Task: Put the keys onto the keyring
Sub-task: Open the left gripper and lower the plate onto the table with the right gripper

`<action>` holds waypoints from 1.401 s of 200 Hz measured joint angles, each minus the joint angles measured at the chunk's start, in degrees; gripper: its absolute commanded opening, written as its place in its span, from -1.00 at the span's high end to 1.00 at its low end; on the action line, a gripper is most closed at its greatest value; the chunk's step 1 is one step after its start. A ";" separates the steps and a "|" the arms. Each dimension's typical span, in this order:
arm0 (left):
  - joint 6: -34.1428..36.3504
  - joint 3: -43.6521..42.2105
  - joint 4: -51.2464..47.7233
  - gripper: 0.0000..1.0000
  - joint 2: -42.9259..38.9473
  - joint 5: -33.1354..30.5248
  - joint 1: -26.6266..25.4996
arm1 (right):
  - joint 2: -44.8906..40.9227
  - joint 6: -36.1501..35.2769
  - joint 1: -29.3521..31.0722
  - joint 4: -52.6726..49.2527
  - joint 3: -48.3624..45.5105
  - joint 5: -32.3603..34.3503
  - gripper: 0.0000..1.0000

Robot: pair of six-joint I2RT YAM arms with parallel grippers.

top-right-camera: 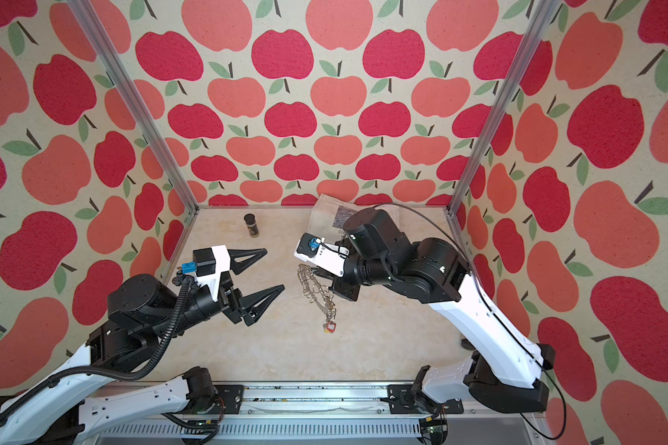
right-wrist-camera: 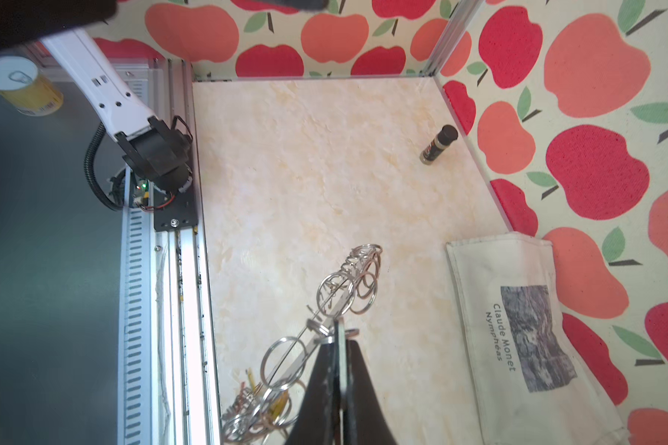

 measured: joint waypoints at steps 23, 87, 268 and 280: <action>-2.97 -0.98 -5.75 -0.80 -2.12 -7.48 0.00 | 1.75 -0.11 -0.09 -0.11 -4.35 2.67 1.00; -12.55 -5.42 -19.76 -0.80 -7.89 -22.36 0.00 | 7.63 0.61 -3.89 8.37 -14.05 -1.81 1.00; -20.76 -11.06 -24.22 -0.95 -9.64 -27.71 0.00 | 12.68 13.42 -19.78 30.08 -48.19 -9.07 1.00; -20.76 -11.06 -24.26 -0.95 -9.14 -28.13 0.02 | 11.61 14.84 -20.22 30.58 -50.64 -8.17 1.00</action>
